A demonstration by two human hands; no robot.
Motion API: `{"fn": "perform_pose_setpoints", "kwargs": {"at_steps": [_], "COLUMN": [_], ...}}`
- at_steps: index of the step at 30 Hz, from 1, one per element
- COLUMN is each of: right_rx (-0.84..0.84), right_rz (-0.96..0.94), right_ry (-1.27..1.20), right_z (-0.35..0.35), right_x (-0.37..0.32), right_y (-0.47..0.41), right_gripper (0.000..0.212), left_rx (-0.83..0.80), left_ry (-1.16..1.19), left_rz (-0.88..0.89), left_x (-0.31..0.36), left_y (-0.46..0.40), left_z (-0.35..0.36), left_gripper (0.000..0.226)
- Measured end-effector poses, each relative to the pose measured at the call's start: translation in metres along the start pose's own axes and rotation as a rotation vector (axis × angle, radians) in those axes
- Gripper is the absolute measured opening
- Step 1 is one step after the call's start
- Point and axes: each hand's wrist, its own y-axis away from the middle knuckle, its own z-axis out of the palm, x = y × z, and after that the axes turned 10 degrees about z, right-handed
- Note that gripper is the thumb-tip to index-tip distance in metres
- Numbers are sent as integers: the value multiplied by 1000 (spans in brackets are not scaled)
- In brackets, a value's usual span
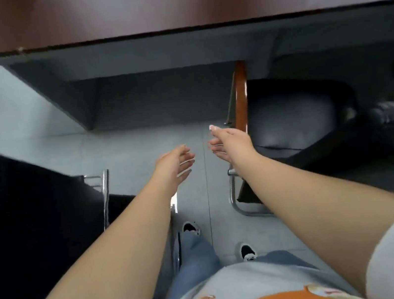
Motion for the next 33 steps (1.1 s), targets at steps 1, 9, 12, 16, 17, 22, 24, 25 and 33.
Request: {"fn": "perform_pose_setpoints", "kwargs": {"at_steps": [1,9,12,16,17,22,24,25,33], "right_rx": [39,228,280,325,336,363,383,396,500], "right_rz": [1,35,34,43,46,72,105,114,234], "right_ry": [-45,-246,-271,-270,-286,-386,-406,-407,-378], "right_z": [0,-5,-12,-20,-22,-19,-17,-19,-42], "right_x": [-5,-29,-41,-54,-56,-70,-70,-69,-75], "right_y": [-5,-26,-38,-62,-68,-94,-103,-107,-151], "right_gripper": [16,17,19,19,20,25,22,20,24], "left_rx": [-41,-242,-282,-293,-296,-332,-350,-355,-457], "left_ry": [-35,-257,-278,-275,-280,-300,-301,-302,-402], "left_rz": [-4,1,-9,-14,-16,-44,-73,-77,-100], "left_x": [9,52,56,58,57,52,53,54,77], "left_y": [-11,-65,-79,-91,-92,-115,-126,-130,-198], "left_z": [3,44,58,74,77,92,94,96,118], "left_gripper": [15,18,18,19,19,19,18,19,20]}}
